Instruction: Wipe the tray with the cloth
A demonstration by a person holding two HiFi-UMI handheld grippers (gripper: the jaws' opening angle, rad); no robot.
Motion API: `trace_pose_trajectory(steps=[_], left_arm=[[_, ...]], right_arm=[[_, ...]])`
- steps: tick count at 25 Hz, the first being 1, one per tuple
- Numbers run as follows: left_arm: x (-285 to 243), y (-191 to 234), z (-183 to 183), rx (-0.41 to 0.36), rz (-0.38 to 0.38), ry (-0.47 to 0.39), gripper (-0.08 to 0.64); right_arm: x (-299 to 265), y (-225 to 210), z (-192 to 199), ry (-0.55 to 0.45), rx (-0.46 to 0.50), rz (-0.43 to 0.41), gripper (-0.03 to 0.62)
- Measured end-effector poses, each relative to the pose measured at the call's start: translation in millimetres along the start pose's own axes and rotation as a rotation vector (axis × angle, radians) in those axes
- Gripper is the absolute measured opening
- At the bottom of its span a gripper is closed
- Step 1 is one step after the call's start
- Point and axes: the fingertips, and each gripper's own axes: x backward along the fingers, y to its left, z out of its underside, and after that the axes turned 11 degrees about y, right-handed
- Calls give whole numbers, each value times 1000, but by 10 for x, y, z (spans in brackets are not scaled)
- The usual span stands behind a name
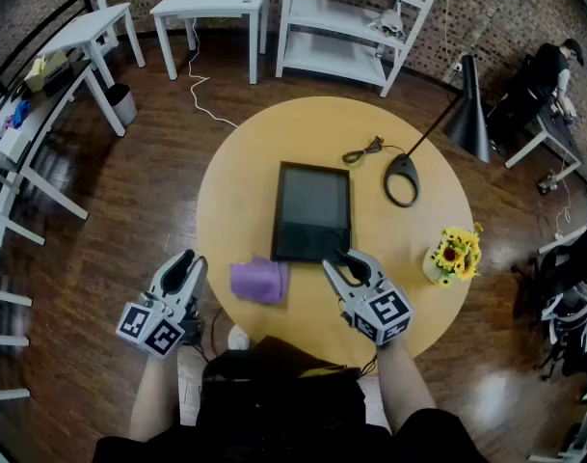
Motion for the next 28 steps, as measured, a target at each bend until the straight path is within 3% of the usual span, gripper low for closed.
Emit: trace_pose_trajectory(steps=[2, 5, 9, 12, 17, 21, 23, 25, 28], left_arm=[[-83, 25, -7, 4, 1, 6, 123], [-86, 26, -8, 13, 7, 4, 123], [77, 38, 94, 24, -17, 28, 123], [225, 103, 212, 30, -57, 65, 123], [461, 185, 300, 69, -103, 72, 123], [563, 241, 331, 112, -95, 55, 123], [591, 269, 395, 115, -103, 75, 123], [576, 249, 435, 113, -104, 95, 123], [437, 181, 430, 102, -59, 123, 123]], right_arm=[[-357, 278, 84, 97, 110, -97, 150], [-861, 656, 327, 248, 256, -220, 162], [-1356, 933, 777, 443, 382, -327, 190], [-1604, 955, 1113, 592, 413, -354, 241], [-1795, 914, 1549, 821, 472, -320, 264], [-1842, 881, 1588, 849, 471, -240, 243], [-1824, 955, 1631, 845, 437, -243, 173], [-1771, 1085, 1595, 823, 390, -277, 122], [-1662, 1067, 1584, 818, 244, -284, 104]])
